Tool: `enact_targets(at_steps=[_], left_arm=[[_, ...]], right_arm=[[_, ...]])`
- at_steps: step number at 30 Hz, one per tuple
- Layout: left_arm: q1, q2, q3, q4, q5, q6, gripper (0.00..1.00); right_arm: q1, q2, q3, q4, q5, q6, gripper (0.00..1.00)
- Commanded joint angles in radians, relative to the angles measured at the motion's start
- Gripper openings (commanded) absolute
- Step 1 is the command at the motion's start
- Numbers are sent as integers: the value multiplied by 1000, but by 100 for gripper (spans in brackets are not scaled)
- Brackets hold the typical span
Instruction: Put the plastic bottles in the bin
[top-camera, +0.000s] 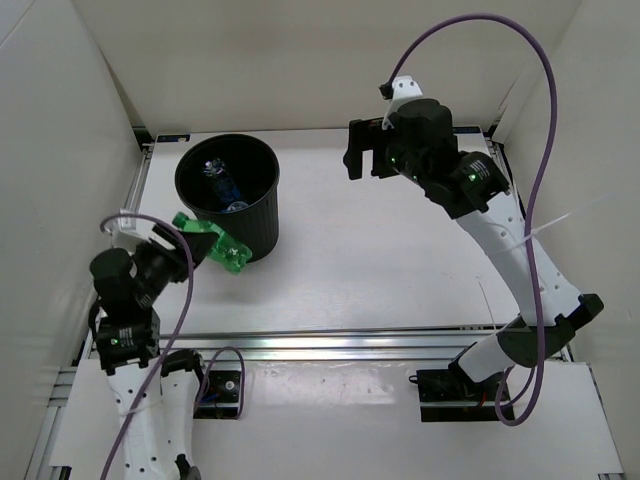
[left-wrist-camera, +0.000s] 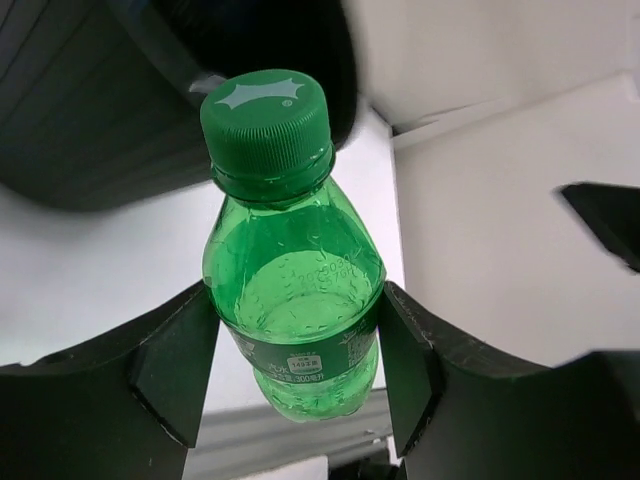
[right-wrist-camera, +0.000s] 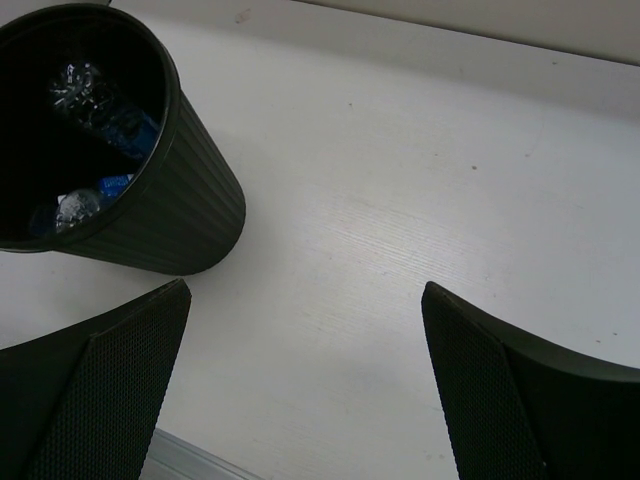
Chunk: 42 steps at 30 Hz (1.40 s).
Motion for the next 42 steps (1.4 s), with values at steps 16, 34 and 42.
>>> enact_targets(at_steps=[16, 34, 42], left_arm=[[-114, 795, 880, -45, -322, 256, 100], [-202, 128, 12, -45, -1298, 353, 100], [-202, 222, 47, -45, -1276, 298, 100]], right_arm=[[56, 22, 65, 18, 201, -20, 100], [4, 8, 51, -274, 278, 162, 100], [4, 8, 88, -255, 292, 135, 100]])
